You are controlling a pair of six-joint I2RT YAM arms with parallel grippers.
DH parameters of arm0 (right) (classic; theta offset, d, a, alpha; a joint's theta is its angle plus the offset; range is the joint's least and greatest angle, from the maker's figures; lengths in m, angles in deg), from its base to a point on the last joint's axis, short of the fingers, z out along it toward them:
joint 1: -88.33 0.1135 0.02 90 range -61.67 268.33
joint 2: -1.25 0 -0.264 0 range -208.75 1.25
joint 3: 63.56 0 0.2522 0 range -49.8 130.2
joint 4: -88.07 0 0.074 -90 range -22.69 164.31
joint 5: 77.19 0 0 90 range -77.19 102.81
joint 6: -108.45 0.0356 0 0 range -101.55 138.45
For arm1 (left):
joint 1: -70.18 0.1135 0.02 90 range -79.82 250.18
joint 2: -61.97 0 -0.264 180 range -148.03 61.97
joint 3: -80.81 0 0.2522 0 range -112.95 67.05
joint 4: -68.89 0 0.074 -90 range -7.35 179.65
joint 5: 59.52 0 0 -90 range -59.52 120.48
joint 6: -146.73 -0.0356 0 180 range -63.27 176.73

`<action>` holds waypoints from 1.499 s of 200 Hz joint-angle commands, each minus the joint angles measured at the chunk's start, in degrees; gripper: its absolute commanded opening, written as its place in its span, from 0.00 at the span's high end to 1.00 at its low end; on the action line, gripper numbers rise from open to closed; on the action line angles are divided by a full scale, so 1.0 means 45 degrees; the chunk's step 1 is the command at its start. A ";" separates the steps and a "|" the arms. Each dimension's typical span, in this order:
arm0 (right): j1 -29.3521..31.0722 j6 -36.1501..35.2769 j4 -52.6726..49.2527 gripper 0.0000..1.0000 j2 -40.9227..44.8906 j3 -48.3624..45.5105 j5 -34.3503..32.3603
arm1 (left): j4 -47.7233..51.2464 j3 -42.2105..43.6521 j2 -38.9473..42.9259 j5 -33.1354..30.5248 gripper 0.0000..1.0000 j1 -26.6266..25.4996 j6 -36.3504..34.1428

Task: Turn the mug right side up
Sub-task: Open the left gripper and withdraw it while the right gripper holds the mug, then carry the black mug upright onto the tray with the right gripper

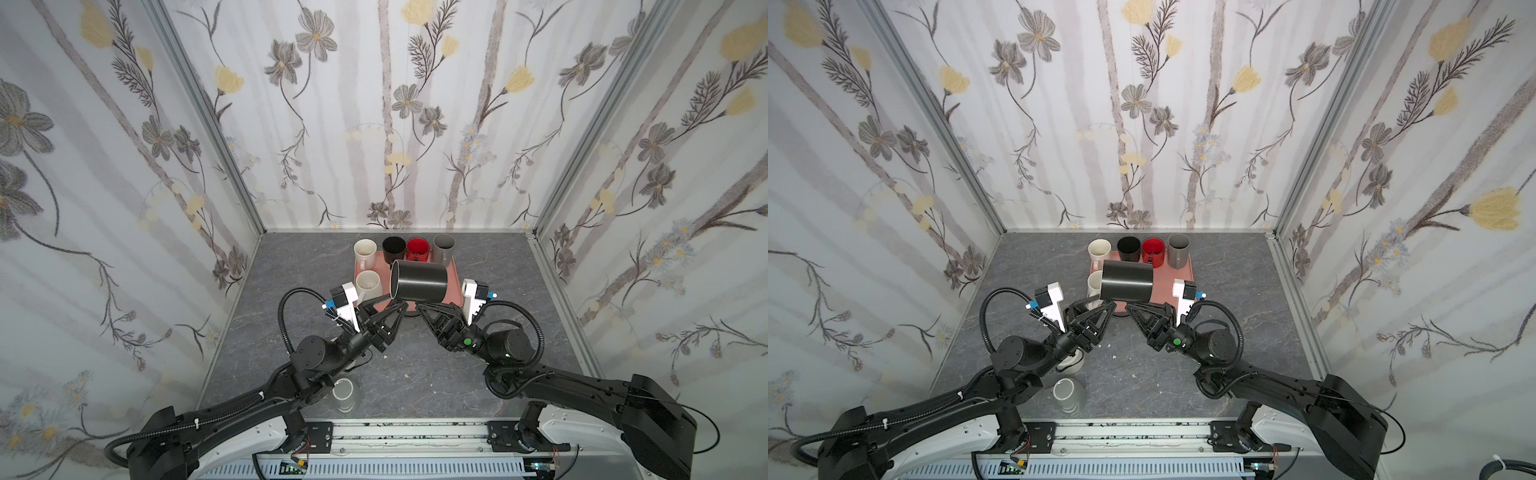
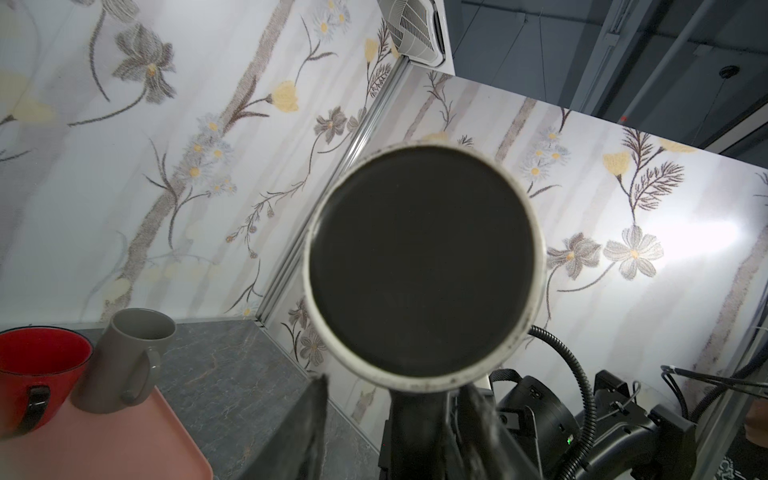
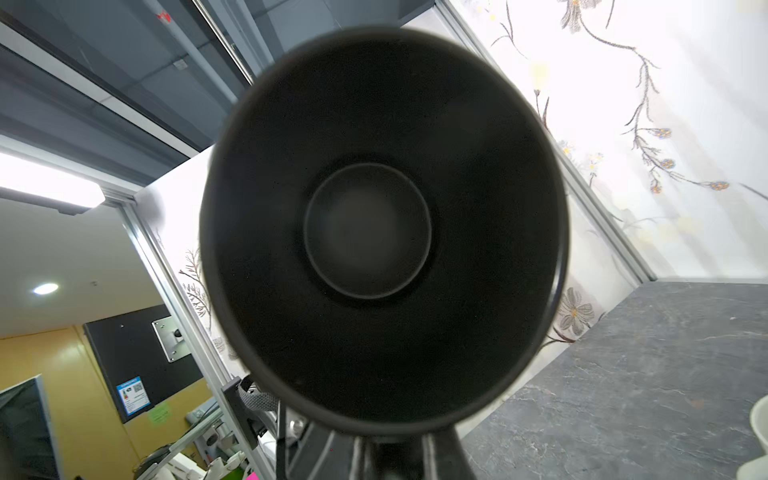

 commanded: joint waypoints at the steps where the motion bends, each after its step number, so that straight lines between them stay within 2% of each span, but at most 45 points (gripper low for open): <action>1: -0.0029 -0.1087 -0.2137 1.00 0.0883 0.0183 -0.1465 | 0.0415 0.0184 0.0455 -0.0817 0.30 0.0009 -0.0011; 18: -0.0111 -0.1777 -0.5151 1.00 0.1851 0.0448 -0.2727 | 0.1152 0.0361 0.1031 -0.1023 0.20 -0.0002 -0.0064; 23: -0.0164 -0.1994 -0.6120 1.00 0.2091 0.0568 -0.3030 | 0.1411 0.0428 0.1247 -0.1089 0.06 0.0007 -0.0071; 28: -0.0240 -0.2206 -0.7208 1.00 0.2274 0.0794 -0.3375 | 0.1735 0.0480 0.1508 -0.1209 0.00 0.0005 -0.0090; 47: -0.0519 -0.3393 -1.1255 1.00 0.2120 0.2216 -0.4198 | 0.3027 0.0646 0.2617 -0.1915 0.00 0.0010 -0.0302; 65: -0.0600 -0.4419 -1.4522 1.00 0.0827 0.3925 -0.4764 | 0.4406 0.0520 0.3575 -0.2635 0.00 0.0006 -0.0521; 99: -0.0749 -0.5872 -1.7798 1.00 -0.2402 0.6568 -0.5371 | 0.6345 0.0398 0.5059 -0.3473 0.00 -0.0002 -0.0819; 133: -0.0968 -0.6927 -1.9654 1.00 -0.5342 0.8912 -0.6039 | 0.7090 0.0586 0.6373 -0.3899 0.00 0.0002 -0.0918; 176: -0.1035 -0.7514 -2.0143 1.00 -0.7861 1.0369 -0.6285 | 0.7904 0.0636 0.7246 -0.4248 0.00 0.0006 -0.0970; 179: -0.1381 -0.7525 -2.0192 1.00 -0.7996 1.0499 -0.6311 | 0.7926 0.0645 0.7287 -0.4279 0.00 0.0006 -0.0970; 193: -0.1469 -0.7643 -2.0411 1.00 -0.8638 1.0942 -0.6476 | 0.8114 0.0612 0.7458 -0.4359 0.00 0.0007 -0.0997; 228: -0.1489 -0.7798 -2.0601 1.00 -0.9691 1.1561 -0.6783 | 0.8390 0.0739 0.7827 -0.4403 0.00 0.0008 -0.1008; 300: -0.1433 -0.8130 -2.1309 1.00 -1.0638 1.2808 -0.6851 | 0.8499 0.0775 0.8049 -0.4445 0.00 0.0001 -0.1063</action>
